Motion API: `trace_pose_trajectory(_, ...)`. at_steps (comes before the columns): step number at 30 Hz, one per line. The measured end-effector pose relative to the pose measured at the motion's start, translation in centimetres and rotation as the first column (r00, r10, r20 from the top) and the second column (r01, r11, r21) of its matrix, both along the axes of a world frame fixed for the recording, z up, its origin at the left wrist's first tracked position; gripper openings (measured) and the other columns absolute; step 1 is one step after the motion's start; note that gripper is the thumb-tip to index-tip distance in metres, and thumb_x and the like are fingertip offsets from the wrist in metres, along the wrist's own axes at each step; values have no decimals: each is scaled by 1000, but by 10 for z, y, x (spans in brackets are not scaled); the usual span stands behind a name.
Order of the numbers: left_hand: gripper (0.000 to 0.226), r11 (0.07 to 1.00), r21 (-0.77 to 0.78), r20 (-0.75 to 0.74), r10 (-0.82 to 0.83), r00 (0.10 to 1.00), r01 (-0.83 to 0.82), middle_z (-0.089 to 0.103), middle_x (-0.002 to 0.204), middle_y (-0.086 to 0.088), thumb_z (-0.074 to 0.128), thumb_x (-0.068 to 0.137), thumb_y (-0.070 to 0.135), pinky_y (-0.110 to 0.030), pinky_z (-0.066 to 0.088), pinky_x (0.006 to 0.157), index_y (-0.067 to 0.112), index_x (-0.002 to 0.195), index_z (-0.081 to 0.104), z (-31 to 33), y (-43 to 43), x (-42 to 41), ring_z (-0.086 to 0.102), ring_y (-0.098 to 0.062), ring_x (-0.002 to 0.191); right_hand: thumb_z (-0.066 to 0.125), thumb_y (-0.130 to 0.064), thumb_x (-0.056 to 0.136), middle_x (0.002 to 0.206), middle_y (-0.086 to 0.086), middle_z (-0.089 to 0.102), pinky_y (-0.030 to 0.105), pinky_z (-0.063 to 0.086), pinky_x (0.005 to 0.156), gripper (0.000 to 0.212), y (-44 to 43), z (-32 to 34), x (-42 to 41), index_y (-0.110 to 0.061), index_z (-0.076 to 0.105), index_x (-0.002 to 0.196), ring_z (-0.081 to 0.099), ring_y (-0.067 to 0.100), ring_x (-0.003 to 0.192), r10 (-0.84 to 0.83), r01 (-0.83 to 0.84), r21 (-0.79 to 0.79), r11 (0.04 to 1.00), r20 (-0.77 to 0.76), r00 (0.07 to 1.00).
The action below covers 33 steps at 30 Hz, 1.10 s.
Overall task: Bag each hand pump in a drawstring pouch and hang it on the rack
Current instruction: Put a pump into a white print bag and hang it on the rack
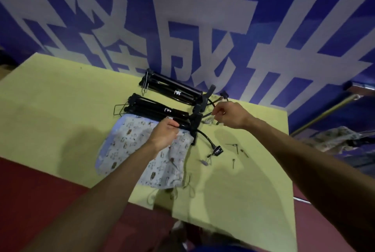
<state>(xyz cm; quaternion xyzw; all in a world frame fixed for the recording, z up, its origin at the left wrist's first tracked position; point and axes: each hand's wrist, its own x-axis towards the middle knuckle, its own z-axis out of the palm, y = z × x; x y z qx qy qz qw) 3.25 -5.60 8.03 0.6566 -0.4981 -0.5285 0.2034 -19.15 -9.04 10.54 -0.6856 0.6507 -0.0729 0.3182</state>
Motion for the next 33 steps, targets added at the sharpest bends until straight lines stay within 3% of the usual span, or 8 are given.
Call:
trace_pose_trajectory(5,9,997,71,131,-37,991,28,58,106,-4,52,92,23,-36,49,85,16,99,53,-52,20,-3,62,-27,97,51,-11,89,109,7,69,31,44,90,22,13,-39,-4,-10,69,102,61,24,102,23,-16,112,994,-63,998)
trace_pose_trajectory(9,5,999,45,222,-25,975,16,62,99,-5,57,89,18,-26,43,76,14,90,54,-81,32,-18,58,-18,87,45,-12,91,105,13,70,31,50,81,26,21,-77,-20,-2,68,98,64,28,95,23,10,196,981,-167,986)
trace_pose_trajectory(12,10,999,-44,287,11,958,2,61,94,-8,61,86,12,-26,44,74,14,82,52,-100,37,-32,60,-21,87,49,-15,91,107,18,67,32,49,72,26,32,-106,-36,0,64,105,61,30,91,-5,85,256,963,-298,955)
trace_pose_trajectory(16,23,999,-43,410,48,911,-33,45,117,-14,64,83,15,-37,45,79,9,100,49,-116,42,-46,51,-27,95,54,-17,90,111,19,63,34,49,69,33,52,-134,-53,-2,56,119,63,32,95,-51,164,306,938,-347,936)
trace_pose_trajectory(21,32,995,-92,483,70,873,-29,43,121,-14,63,81,5,-29,37,73,5,108,47,-123,44,-49,46,-21,88,48,-2,91,116,23,58,35,45,71,37,66,-159,-52,3,42,127,60,37,102,-15,120,256,959,-381,925)
trace_pose_trajectory(24,25,993,-112,488,94,868,-44,49,116,-15,59,82,4,-26,36,75,4,105,50,-126,41,-44,43,-16,88,42,-1,93,112,25,60,39,48,77,26,63,-165,-45,3,49,118,60,39,100,36,43,198,979,-377,925)
trace_pose_trajectory(30,17,999,-42,538,25,843,-3,61,92,-12,49,92,14,-29,40,71,4,96,62,-119,35,-29,57,-24,87,55,-11,90,102,10,62,32,42,65,27,58,-155,-45,-8,56,116,59,31,88,-3,63,219,974,-264,965)
trace_pose_trajectory(33,16,999,2,379,48,924,-52,58,95,-7,47,95,13,-26,44,75,6,103,59,-105,33,-20,53,-18,86,66,-21,85,91,11,63,26,40,55,16,49,-143,-47,-10,57,92,55,25,77,-50,78,211,974,-137,989)
